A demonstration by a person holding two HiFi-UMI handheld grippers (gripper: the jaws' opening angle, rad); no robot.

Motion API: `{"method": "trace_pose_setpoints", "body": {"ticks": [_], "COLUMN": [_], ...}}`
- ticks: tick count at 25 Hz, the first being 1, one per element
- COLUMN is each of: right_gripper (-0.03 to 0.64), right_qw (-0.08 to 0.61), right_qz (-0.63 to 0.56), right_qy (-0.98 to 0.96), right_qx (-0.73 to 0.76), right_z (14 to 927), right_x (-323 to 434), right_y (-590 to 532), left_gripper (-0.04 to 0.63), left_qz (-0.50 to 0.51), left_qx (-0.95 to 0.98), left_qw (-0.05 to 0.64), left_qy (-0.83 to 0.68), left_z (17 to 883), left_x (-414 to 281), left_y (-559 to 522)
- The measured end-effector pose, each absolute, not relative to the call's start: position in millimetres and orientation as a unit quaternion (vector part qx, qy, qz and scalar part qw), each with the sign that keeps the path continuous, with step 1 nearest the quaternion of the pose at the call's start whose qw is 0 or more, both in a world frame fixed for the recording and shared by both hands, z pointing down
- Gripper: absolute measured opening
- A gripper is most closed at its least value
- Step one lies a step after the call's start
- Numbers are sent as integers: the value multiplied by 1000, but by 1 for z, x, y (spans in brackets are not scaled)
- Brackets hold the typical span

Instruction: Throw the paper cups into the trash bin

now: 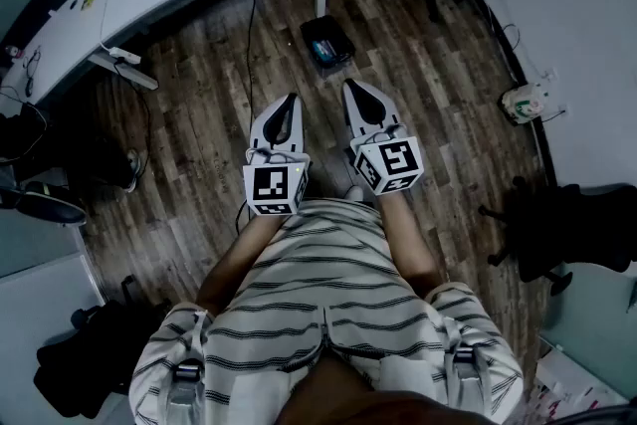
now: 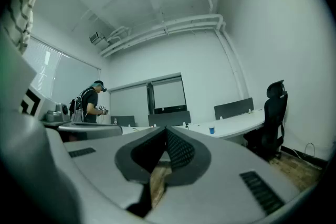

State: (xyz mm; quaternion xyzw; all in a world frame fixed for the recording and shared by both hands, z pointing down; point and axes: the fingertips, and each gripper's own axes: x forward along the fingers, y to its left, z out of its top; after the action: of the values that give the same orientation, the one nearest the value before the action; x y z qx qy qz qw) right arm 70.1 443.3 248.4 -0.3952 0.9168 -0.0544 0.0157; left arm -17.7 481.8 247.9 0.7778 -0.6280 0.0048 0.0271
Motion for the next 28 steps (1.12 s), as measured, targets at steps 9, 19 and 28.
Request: {"method": "trace_pose_setpoints", "body": {"ticks": [9,19,28], "right_gripper": [15,15,15], "right_qw": [37,47,37], "right_qz": [-63,-69,-53], "right_qy": [908,886,876], "right_qx": [-413,-457,-478], "right_z": [245,250,245], "right_x": [49,16,-3], "right_y": [457,472,471], "left_gripper": [25,25,25], "left_qz": [3,1,-3], "left_qx": [793,831,831], "left_qw": [42,41,56], "left_qy": [-608,-554,-553], "left_z": [255,257,263], "left_x": [-41,-68,-97], "left_y": [489,505,500]}}
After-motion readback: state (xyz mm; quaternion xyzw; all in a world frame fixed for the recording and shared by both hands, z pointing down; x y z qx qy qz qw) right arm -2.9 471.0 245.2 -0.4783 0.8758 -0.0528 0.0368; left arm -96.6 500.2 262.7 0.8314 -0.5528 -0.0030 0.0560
